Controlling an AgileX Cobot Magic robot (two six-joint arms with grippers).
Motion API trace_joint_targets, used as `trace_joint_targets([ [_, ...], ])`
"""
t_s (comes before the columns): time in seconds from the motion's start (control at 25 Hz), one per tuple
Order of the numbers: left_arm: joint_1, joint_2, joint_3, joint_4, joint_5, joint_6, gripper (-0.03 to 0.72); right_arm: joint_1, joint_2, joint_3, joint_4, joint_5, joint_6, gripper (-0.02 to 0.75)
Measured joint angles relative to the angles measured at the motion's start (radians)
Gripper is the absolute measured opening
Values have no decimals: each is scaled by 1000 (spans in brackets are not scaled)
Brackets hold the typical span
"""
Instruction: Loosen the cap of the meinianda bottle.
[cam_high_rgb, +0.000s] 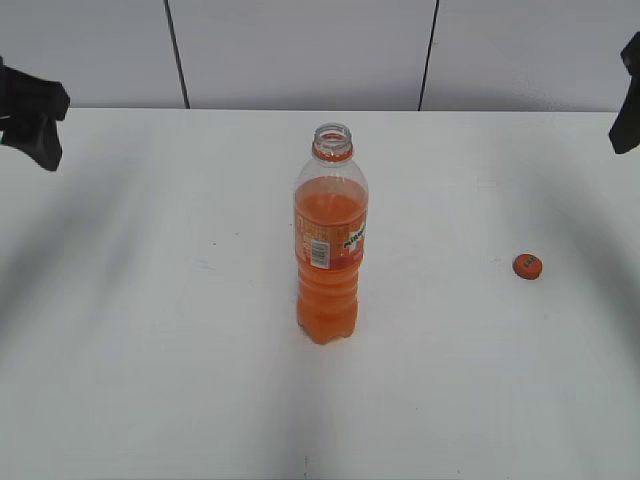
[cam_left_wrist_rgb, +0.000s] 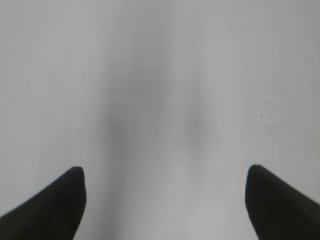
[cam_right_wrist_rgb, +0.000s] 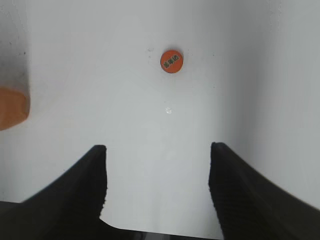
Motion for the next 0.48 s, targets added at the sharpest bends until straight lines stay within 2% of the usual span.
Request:
trace_joint_targets([
  [0.12, 67, 52, -21, -114, 85, 107, 578, 0, -1, 0, -39, 9, -22, 480],
  [0.2, 108, 71, -23, -164, 128, 138, 575, 0, -1, 0, -70, 10, -25, 480],
  [0.48, 196, 77, -25, -178, 218, 170, 562, 0, -1, 0, -94, 11, -20, 480],
])
